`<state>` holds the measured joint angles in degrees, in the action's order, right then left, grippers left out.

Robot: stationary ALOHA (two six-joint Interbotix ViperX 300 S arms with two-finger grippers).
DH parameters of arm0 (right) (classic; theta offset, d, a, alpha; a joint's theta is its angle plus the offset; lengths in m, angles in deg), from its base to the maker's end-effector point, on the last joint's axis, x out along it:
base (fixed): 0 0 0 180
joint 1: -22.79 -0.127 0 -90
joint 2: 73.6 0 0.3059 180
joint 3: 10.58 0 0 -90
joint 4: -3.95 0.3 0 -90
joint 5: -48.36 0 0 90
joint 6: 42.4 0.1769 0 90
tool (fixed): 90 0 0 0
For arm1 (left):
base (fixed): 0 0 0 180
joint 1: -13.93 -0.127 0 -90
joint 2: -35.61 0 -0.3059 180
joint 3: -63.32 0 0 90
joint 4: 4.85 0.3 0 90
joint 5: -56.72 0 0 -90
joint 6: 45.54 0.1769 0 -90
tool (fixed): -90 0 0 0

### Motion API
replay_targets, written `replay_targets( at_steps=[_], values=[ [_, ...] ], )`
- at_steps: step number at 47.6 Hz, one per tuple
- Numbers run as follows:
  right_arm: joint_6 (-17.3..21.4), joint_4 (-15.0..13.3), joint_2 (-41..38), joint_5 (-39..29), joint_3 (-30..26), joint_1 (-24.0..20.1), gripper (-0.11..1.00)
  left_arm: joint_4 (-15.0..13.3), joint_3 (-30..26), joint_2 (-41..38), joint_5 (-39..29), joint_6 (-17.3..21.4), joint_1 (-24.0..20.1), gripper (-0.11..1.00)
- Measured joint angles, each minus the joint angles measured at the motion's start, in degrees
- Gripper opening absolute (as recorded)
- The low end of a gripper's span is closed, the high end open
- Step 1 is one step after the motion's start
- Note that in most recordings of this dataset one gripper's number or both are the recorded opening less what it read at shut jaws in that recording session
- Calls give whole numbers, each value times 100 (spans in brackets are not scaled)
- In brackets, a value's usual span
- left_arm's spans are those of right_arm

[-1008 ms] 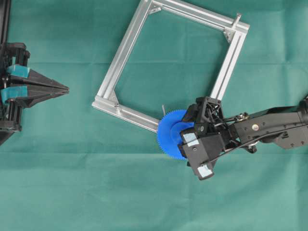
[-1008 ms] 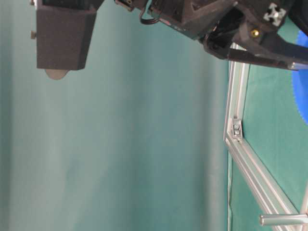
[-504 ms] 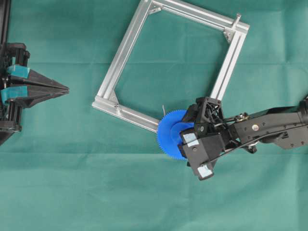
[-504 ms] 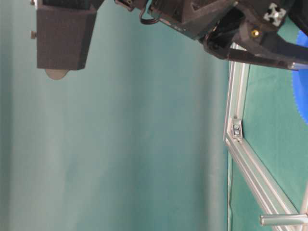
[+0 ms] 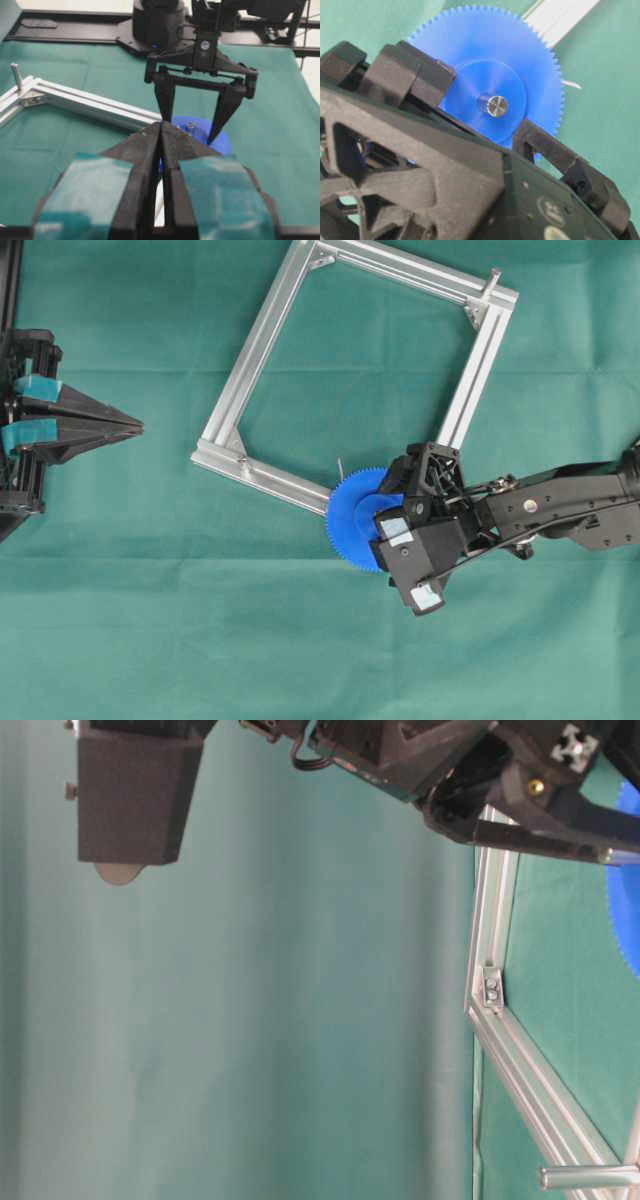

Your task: Find the location of the shaft and insert the gear.

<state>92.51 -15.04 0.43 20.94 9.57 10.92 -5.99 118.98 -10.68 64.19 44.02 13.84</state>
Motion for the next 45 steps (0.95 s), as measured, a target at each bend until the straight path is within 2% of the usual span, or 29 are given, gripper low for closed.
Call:
replay_targets(
  at_steps=[45],
  values=[
    [-35,-18,905,-510,0,-35,80,0,0,0,0,0,0,1]
  ],
)
